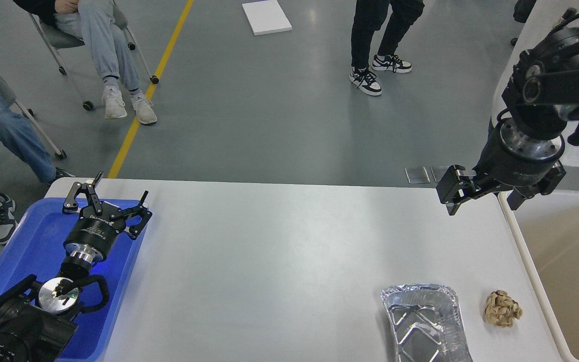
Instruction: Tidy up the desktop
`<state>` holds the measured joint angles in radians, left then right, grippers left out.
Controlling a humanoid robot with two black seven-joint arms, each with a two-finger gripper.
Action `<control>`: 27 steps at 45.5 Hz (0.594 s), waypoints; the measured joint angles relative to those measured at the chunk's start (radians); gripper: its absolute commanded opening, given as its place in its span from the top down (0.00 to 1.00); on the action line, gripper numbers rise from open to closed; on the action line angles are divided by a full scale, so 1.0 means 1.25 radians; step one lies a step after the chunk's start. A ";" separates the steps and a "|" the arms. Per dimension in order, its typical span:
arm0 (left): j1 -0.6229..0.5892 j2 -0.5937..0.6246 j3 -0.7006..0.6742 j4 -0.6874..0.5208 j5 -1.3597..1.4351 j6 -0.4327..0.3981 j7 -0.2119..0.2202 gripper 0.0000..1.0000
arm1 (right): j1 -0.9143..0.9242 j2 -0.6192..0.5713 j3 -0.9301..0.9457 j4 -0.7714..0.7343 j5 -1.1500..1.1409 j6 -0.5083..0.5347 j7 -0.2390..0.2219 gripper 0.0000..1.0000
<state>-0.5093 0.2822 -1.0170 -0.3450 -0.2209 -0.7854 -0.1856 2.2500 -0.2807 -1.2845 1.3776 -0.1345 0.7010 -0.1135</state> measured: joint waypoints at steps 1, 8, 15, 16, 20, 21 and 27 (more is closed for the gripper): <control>0.000 0.000 0.000 0.000 0.000 0.000 0.000 0.00 | 0.002 0.000 -0.001 0.000 0.000 0.000 0.000 0.00; 0.000 0.000 0.000 0.000 0.000 0.000 0.000 0.00 | 0.007 0.000 -0.003 0.000 0.000 0.000 0.000 0.00; 0.000 0.000 0.000 0.000 0.000 0.000 0.000 0.00 | 0.009 0.000 -0.004 0.000 0.000 0.000 0.000 0.00; 0.000 0.000 0.000 0.000 0.000 0.000 0.000 0.00 | 0.010 0.001 -0.004 0.000 0.001 0.000 0.000 0.00; 0.000 0.000 0.000 0.000 0.000 0.000 0.000 0.00 | 0.010 0.001 -0.004 0.000 0.001 0.000 0.000 0.00; 0.000 0.000 0.000 0.000 0.000 0.000 0.000 0.00 | 0.010 0.001 -0.004 0.000 0.001 0.000 0.000 0.00; 0.000 0.000 0.000 0.000 0.000 0.000 0.000 0.00 | 0.015 -0.001 -0.003 0.000 0.001 0.000 0.000 0.00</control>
<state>-0.5093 0.2822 -1.0170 -0.3446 -0.2209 -0.7854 -0.1856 2.2689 -0.2816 -1.2889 1.3776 -0.1336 0.7010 -0.1135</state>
